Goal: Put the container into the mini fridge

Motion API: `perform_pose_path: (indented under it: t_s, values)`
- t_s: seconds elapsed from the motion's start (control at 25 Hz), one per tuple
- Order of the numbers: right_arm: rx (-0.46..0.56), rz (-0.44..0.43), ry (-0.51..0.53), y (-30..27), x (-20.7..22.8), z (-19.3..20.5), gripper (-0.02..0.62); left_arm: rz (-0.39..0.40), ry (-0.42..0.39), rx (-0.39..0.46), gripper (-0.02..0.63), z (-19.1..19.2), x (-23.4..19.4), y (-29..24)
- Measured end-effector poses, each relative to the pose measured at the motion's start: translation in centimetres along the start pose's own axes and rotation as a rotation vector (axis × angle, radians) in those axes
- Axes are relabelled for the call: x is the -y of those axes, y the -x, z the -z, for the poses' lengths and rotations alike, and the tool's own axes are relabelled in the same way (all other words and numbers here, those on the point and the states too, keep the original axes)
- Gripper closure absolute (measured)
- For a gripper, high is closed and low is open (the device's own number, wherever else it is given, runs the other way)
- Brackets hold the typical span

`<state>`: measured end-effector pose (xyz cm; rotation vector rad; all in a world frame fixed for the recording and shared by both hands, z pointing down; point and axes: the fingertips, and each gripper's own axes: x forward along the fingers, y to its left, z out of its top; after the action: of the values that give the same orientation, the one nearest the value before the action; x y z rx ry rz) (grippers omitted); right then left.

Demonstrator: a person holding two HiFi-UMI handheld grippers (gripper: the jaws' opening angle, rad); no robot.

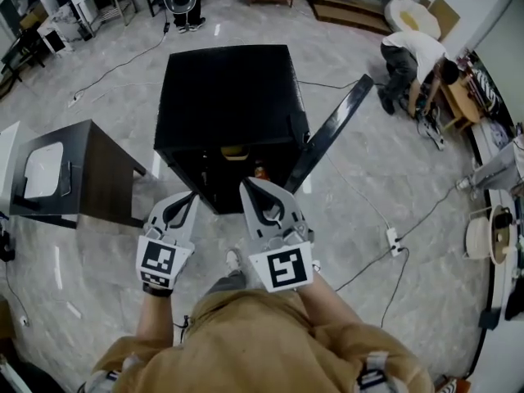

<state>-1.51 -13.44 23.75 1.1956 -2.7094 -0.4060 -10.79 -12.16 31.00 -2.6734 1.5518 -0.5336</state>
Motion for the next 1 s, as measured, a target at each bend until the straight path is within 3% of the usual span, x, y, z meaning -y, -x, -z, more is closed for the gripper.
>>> perform_pose_path:
  t_s: [0.28, 0.52, 0.84, 1.0]
  values:
    - [0.080, -0.003, -0.040, 0.9, 0.5, -2.7, 0.594, -0.059, 0.034, 0.066, 0.604, -1.8, -0.1, 2.6]
    - [0.156, 0.025, -0.097, 1.9, 1.7, -4.9, 0.594, -0.082, 0.050, 0.053, 0.604, -1.6, -0.4, 4.0]
    - [0.145, 0.075, -0.149, 3.0, 3.8, -4.9, 0.594, -0.155, 0.049, 0.073, 0.604, -1.8, -2.7, 6.5]
    - [0.139, 0.110, -0.181, 3.7, 5.1, -5.0, 0.594, -0.180, 0.101, 0.109, 0.604, -2.2, -4.1, 8.1]
